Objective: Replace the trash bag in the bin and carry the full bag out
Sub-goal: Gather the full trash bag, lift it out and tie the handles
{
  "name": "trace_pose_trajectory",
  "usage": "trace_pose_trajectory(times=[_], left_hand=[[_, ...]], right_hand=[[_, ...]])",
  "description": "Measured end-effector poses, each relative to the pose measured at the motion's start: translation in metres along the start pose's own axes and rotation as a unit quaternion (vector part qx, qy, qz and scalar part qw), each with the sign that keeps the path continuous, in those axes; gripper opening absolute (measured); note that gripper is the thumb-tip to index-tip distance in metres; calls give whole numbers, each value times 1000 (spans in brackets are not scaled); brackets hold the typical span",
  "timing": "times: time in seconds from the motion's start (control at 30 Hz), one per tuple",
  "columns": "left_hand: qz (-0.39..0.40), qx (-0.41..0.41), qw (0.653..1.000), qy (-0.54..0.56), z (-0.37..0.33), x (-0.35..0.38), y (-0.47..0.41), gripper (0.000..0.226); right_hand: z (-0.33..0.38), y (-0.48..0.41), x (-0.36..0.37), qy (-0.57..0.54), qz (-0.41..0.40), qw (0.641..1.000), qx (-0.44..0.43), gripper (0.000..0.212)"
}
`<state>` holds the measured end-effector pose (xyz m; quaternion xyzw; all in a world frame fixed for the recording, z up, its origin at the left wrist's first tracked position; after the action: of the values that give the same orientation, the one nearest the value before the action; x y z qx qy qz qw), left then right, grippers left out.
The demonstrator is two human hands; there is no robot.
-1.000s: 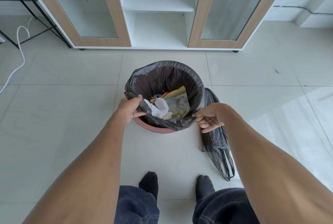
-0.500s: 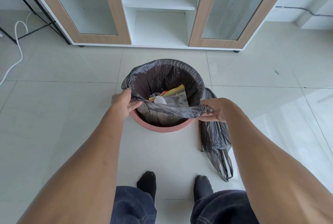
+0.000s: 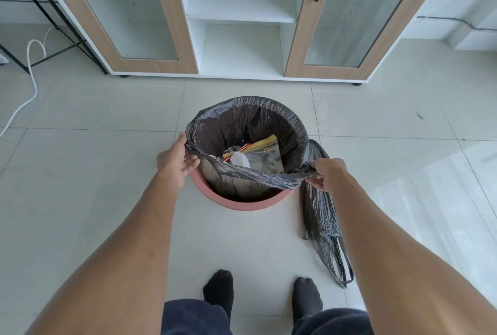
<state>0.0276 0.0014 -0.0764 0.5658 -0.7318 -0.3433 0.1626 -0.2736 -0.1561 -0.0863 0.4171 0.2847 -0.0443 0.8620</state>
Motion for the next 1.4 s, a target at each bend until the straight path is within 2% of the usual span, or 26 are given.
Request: trace_pose_trajectory(times=[0.17, 0.23, 0.37, 0.43, 0.5, 0.57, 0.63, 0.77, 0.9, 1.0, 1.07, 1.17, 1.3, 1.4], left_hand=[[-22, 19, 1000, -1, -4, 6, -9, 30], [-17, 16, 1000, -4, -5, 9, -11, 27], [-1, 46, 999, 10, -12, 14, -14, 9], [2, 77, 997, 23, -19, 18, -13, 12], [7, 98, 995, 35, -27, 21, -11, 16], [26, 104, 993, 48, -37, 25, -7, 9], [54, 104, 991, 67, -47, 28, -3, 6], [73, 144, 985, 59, -64, 32, 1, 10], [82, 169, 981, 44, -65, 30, 1, 8], [86, 162, 982, 34, -64, 31, -2, 8], [72, 160, 984, 34, -64, 33, -1, 15], [35, 176, 983, 36, -67, 34, 4, 25], [30, 191, 981, 19, -70, 36, 6, 20], [47, 186, 981, 26, -76, 36, 8, 16]], right_hand=[[16, -11, -6, -80, -43, 995, -40, 6], [26, -13, -5, -144, -32, 988, -37, 16], [44, -6, -4, -233, 12, 972, -35, 23], [55, -2, -5, -271, 44, 960, -47, 23], [66, 3, -7, -303, 85, 947, -57, 15], [77, 10, -9, -328, 120, 934, -69, 15], [87, 13, -12, -336, 135, 928, -83, 26], [97, 18, -18, -291, 96, 945, -111, 12], [104, 6, -12, -117, 11, 983, -139, 26], [104, -7, 0, -13, 14, 990, -138, 20], [101, -11, 5, 13, 17, 990, -139, 21], [110, -4, 5, -28, -3, 985, -170, 14], [131, 10, 2, -195, 20, 958, -207, 14], [143, 15, -2, -257, 58, 939, -222, 11]])
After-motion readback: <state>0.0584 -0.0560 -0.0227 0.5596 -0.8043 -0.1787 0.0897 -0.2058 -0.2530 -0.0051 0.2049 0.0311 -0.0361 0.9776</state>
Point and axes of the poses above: each hand's wrist, its own y-axis away from the middle knuckle, its own x-axis out of the palm, z = x × y, the point moved 3 cm from there along -y, towards the middle knuckle, and after that the axes turned 9 degrees about -z, right-handed, at the moved point
